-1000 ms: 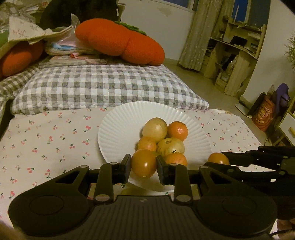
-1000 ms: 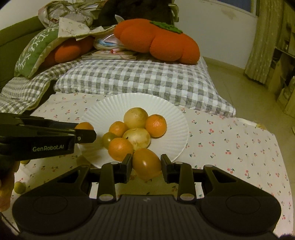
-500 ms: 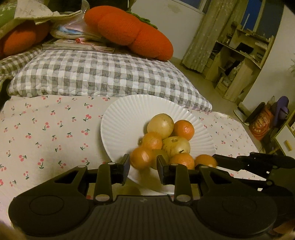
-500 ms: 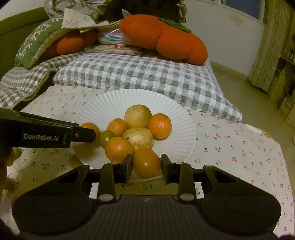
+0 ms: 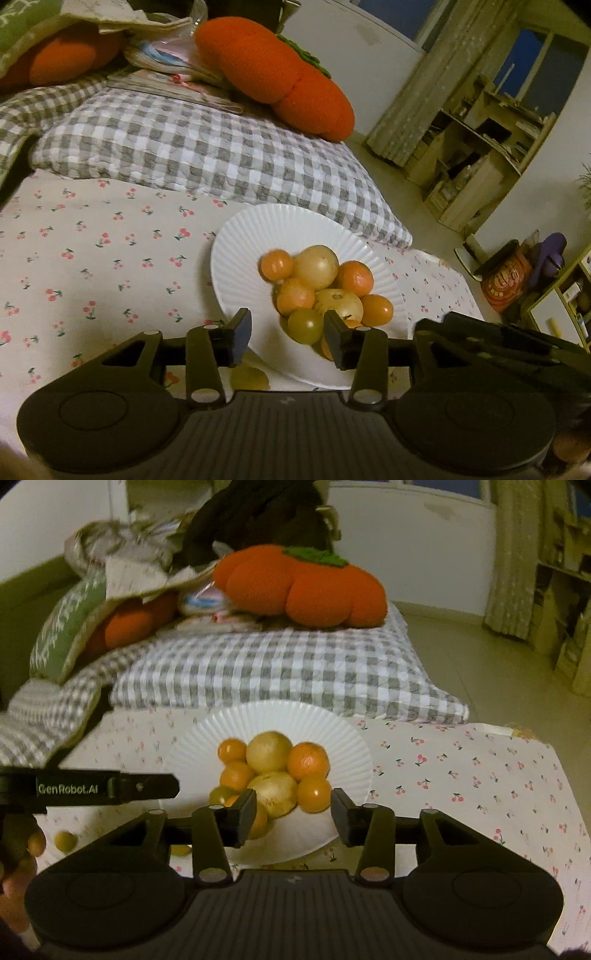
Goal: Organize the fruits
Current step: 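Withdraw both tools from the plate over the remaining fruit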
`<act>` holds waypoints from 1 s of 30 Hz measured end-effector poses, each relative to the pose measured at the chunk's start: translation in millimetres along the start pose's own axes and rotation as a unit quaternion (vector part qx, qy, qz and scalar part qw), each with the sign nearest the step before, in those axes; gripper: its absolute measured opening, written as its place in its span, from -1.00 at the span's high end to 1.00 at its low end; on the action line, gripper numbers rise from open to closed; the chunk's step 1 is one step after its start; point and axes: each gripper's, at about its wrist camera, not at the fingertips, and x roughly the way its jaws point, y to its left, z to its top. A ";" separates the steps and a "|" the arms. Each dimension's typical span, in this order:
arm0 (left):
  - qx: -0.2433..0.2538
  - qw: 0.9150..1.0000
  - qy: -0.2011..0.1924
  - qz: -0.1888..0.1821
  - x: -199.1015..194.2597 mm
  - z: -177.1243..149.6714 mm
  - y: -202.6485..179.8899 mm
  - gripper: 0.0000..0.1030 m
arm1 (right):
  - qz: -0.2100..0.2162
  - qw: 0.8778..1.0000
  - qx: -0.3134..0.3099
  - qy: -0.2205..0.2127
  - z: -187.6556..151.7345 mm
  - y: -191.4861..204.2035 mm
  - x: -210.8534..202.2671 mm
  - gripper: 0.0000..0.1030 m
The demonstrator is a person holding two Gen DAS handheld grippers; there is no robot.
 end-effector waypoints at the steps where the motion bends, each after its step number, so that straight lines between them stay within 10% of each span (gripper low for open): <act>1: -0.003 1.000 0.000 0.001 -2.6 0.0 0.7 0.31 | 0.003 1.000 0.011 -0.002 0.5 -2.4 -3.1 -0.06; 25: 0.023 0.993 -0.025 0.116 -73.0 -21.9 -1.1 -0.10 | 0.011 0.998 -0.055 -0.026 -30.2 38.1 -52.8 -0.89; 30: 0.021 0.991 -0.024 0.133 -79.7 -28.5 1.0 -0.48 | 0.004 0.998 -0.062 -0.020 -36.4 39.5 -53.7 -0.97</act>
